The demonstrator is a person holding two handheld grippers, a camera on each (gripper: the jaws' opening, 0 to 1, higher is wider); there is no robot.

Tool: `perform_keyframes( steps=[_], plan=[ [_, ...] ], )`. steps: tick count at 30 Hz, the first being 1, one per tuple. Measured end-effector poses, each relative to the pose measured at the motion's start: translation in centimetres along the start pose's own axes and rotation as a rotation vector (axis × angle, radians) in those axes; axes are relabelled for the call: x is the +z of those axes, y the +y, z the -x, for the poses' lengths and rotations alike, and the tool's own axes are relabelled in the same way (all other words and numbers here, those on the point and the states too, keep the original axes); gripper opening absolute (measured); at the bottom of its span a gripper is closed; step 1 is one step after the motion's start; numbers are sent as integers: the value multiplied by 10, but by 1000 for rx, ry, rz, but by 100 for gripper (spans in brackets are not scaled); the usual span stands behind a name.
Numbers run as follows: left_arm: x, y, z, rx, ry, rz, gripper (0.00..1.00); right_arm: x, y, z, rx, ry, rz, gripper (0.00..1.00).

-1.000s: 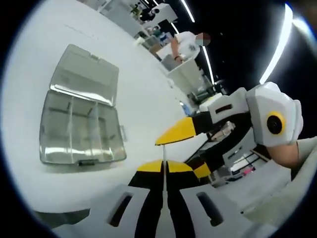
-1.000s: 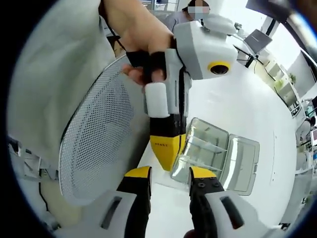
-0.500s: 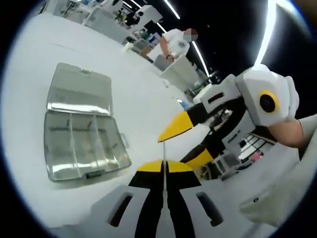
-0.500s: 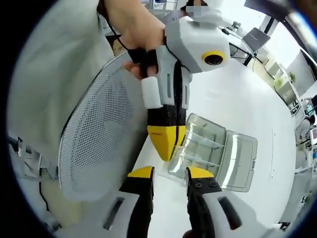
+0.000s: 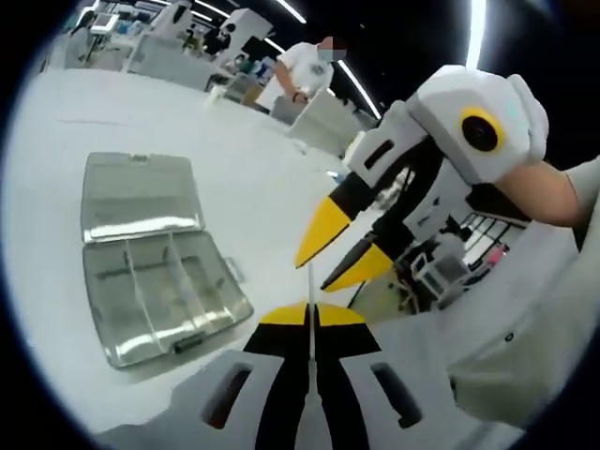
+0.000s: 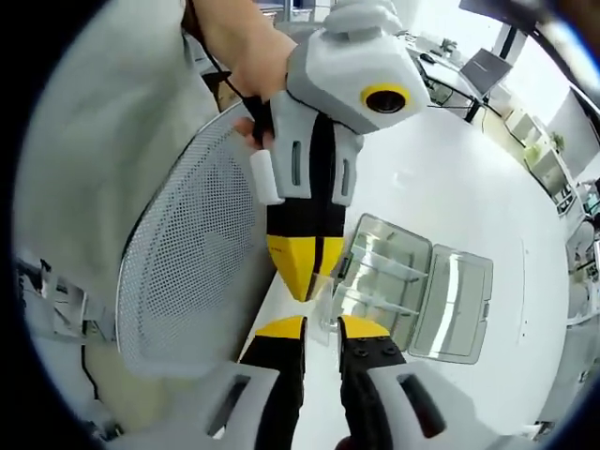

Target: Insert the divider into the dual guide fixture by aligning both edges with the guide slots and pushing it downward to the bottom, including one-sided entry, uneven engagement, binding, and posture correction.

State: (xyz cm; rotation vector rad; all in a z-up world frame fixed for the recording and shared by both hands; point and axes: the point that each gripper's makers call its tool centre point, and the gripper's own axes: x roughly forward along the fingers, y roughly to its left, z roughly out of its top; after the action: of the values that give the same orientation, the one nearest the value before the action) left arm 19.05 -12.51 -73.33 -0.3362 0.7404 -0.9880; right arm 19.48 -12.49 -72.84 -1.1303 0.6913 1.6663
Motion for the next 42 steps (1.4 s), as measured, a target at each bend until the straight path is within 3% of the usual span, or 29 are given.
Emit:
perform_keyframes(
  steps=[13,42],
  plan=[
    [-2,-2,0,-7,13,-72,0,3,5,-2,72,-22,-31,0],
    [-6,-10,-3,-46,31,-218,0,4,17,-3,209,-75,-170,0]
  ],
)
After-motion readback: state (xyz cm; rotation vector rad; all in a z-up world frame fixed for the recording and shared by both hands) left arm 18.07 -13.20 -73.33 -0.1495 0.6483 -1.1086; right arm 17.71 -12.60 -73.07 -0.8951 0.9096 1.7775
